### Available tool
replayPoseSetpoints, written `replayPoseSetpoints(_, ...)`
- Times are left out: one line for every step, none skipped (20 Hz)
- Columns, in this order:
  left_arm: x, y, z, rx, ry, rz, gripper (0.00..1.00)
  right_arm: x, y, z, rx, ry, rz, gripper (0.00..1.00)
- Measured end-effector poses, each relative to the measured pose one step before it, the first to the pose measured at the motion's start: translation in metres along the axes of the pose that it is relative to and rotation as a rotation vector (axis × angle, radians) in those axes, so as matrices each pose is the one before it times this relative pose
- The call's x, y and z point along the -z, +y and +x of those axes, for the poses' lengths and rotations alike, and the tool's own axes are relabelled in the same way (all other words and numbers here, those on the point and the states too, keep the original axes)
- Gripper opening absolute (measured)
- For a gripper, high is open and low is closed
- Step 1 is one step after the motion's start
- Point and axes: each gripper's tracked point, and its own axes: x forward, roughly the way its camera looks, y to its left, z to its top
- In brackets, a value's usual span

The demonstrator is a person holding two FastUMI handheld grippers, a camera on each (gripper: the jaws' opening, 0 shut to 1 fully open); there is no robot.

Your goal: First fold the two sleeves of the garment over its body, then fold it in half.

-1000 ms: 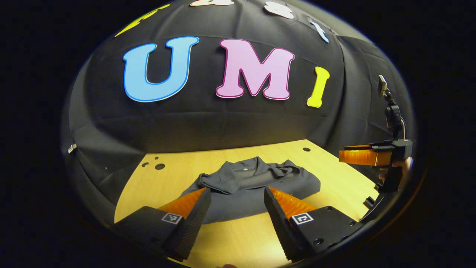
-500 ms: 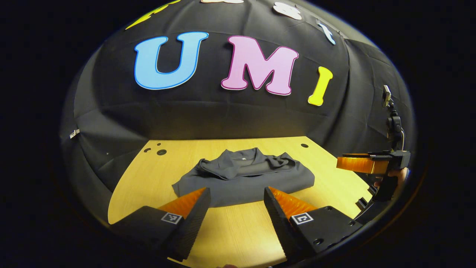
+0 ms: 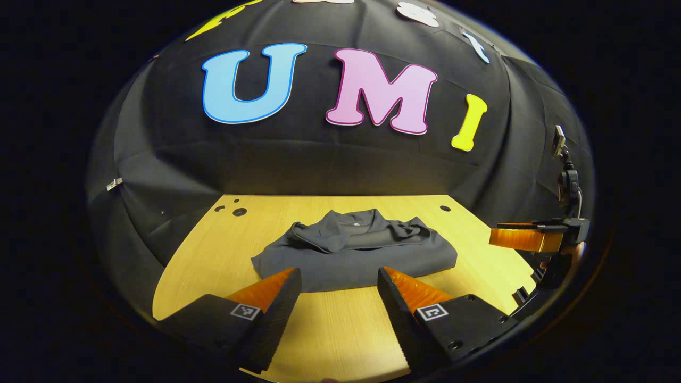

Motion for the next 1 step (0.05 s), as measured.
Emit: replayPoseSetpoints(0.00015, 0.00010, -0.00039, -0.00606, 0.00187, 0.00403, 0.91, -0.00040, -0.00072, 0.00142, -0.00441, -0.00110, -0.00439, 0.97)
